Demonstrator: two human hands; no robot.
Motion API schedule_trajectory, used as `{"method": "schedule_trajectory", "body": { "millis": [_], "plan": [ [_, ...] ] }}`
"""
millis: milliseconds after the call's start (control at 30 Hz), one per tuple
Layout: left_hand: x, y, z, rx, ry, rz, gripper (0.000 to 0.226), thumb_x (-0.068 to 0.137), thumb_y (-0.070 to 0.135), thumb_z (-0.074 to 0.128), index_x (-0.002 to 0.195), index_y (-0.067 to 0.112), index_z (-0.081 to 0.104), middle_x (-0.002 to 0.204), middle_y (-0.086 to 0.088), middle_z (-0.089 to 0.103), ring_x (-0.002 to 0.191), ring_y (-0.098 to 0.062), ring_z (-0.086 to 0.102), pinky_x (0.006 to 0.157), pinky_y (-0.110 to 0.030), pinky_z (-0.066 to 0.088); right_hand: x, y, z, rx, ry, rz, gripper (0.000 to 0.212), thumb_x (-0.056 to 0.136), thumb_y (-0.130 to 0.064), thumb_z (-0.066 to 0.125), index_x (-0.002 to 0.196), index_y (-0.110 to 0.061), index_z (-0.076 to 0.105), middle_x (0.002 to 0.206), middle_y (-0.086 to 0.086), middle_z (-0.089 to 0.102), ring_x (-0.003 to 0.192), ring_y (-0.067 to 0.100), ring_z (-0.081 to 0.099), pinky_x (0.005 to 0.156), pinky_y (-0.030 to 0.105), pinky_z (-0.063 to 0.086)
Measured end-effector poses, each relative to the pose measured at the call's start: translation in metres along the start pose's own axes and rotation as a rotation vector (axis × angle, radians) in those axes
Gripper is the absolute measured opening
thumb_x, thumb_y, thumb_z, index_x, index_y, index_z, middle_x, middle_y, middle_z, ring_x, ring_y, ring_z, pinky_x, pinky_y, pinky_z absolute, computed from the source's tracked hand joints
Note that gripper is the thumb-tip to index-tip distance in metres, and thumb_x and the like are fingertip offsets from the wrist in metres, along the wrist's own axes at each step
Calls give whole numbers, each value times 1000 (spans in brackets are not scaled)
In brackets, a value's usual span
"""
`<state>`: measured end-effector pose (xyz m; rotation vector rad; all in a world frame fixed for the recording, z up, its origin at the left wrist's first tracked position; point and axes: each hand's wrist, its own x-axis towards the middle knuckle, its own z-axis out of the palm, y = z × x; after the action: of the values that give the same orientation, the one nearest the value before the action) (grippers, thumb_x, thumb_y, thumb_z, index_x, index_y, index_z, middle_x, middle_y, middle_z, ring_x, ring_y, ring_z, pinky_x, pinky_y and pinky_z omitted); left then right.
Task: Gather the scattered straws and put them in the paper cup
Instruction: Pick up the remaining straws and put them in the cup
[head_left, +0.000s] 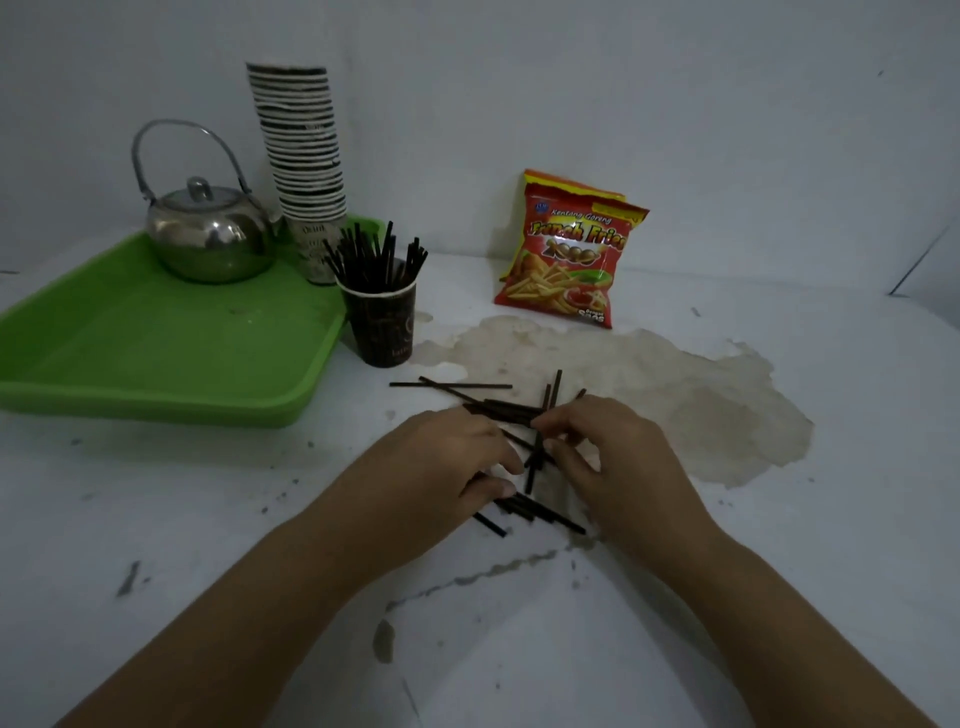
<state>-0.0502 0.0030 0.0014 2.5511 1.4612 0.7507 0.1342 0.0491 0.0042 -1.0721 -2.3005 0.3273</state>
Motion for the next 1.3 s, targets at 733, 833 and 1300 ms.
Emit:
{"method": "schedule_trajectory", "body": {
  "millis": [733, 833, 1300],
  "plan": [
    [4, 0, 11, 4, -89, -40, 12, 74, 18, 60, 77, 10, 68, 76, -7, 65, 72, -22, 58, 67, -22, 36, 0, 9, 5, -315, -153, -93, 19, 72, -5, 70, 87, -18, 67, 93, 5, 63, 90, 30, 54, 72, 35, 41],
    [5, -1, 14, 20, -84, -23, 7, 70, 16, 62, 72, 10, 66, 69, -6, 63, 64, -21, 58, 66, -22, 32, -1, 7, 4, -362, -145, -113, 20, 71, -4, 70, 87, -17, 65, 93, 5, 64, 92, 30, 55, 74, 35, 39],
    [7, -11, 11, 32, 107, -48, 21, 80, 26, 44, 73, 13, 59, 83, -10, 65, 78, -13, 44, 68, -29, 34, 0, 3, 6, -248, -159, 35, 37, 84, 7, 51, 115, -11, 58, 105, 8, 59, 90, 25, 55, 70, 23, 30]
  ]
}}
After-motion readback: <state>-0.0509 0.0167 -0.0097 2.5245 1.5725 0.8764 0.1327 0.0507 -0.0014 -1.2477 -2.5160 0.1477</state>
